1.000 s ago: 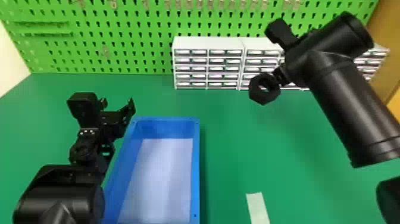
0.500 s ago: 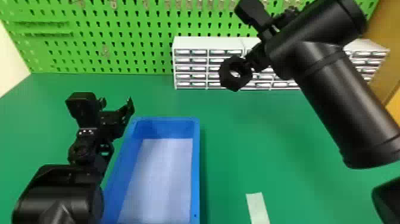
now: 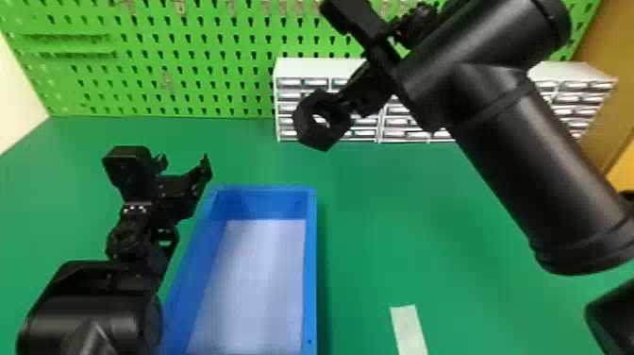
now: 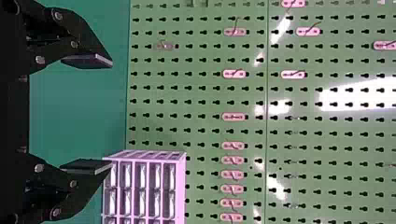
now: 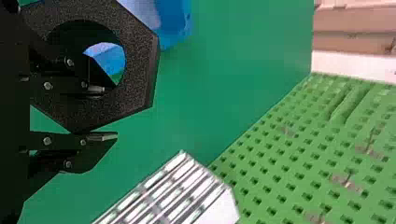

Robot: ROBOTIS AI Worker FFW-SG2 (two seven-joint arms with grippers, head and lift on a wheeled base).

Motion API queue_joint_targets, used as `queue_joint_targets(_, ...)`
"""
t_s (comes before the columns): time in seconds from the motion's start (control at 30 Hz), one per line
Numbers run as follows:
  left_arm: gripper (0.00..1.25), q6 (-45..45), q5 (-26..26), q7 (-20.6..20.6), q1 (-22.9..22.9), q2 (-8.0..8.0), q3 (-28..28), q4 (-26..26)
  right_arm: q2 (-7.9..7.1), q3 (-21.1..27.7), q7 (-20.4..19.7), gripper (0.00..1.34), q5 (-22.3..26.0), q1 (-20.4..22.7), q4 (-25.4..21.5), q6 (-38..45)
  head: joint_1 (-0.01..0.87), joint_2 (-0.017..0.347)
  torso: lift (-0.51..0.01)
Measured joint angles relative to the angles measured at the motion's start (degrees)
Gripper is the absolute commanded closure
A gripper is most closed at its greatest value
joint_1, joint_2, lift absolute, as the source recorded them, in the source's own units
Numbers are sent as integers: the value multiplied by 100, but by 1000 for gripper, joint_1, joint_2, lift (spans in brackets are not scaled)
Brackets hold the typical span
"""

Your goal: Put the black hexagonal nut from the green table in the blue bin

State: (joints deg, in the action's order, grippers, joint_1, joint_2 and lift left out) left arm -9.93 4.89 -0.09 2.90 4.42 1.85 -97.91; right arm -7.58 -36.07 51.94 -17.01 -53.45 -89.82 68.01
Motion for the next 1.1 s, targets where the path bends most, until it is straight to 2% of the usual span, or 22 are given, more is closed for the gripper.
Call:
queue_joint_targets(0.37, 486, 0, 12, 0, 0, 11, -9, 0, 11, -617, -60, 1006, 530, -40, -483, 70, 686, 51, -96)
queue_joint_targets(0.77, 486, 0, 12, 0, -9, 15, -8, 0, 22, -1229, -1177, 1015, 1646, -21, -592, 46, 686, 51, -96)
queue_joint_targets(1.1, 486, 0, 12, 0, -9, 15, -9, 0, 10, -1819, -2008, 1015, 2533, -35, -247, -128, 686, 51, -96)
